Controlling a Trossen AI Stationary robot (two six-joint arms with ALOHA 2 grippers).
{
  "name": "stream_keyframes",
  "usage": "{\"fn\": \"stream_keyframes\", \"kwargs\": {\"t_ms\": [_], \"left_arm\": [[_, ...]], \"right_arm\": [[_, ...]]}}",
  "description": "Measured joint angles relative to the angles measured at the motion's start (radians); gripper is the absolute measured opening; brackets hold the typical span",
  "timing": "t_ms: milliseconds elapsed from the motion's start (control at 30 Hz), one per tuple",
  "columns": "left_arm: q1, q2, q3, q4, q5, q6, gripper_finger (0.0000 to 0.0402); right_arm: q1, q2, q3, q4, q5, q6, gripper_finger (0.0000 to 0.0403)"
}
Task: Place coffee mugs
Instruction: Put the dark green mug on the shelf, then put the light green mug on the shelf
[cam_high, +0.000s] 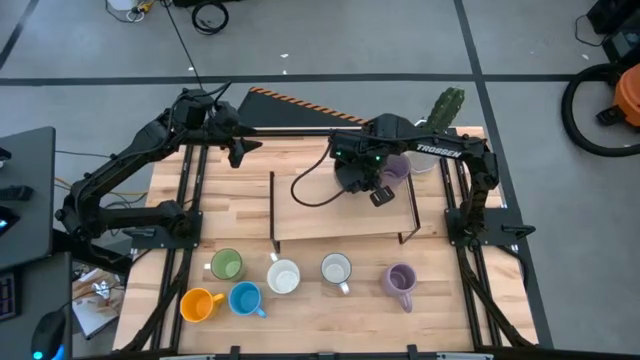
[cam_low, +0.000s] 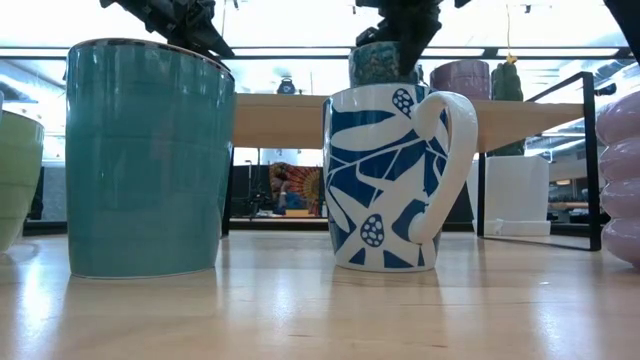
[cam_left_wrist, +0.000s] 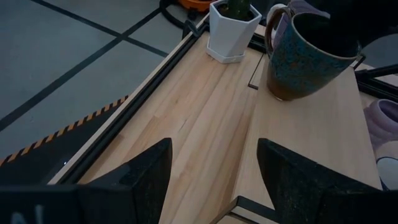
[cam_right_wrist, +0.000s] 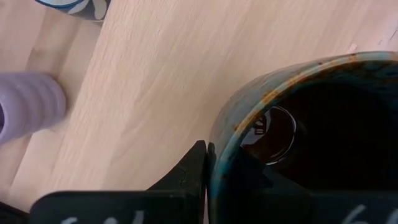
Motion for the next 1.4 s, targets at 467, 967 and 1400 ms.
{"fn": "stream_keyframes", "kwargs": {"t_ms": [467,967,1400], "left_arm": [[0.0,0.0,0.0,-0.002,0.0,0.0,0.0243],[0.0,0.0,0.0,-0.003,0.0,0.0,0.0243],[0.0,0.0,0.0,-0.003,0.0,-0.001,0.0243]], "right_arm": [[-0.024,-0.002,0.0,0.01,-0.002,0.108,0.0105],[0.032,-0.002,0.0,-0.001,0.127,0.186,0.0177],[0.04,-0.019,0.001,0.02,0.133,0.273,0.0247]]}}
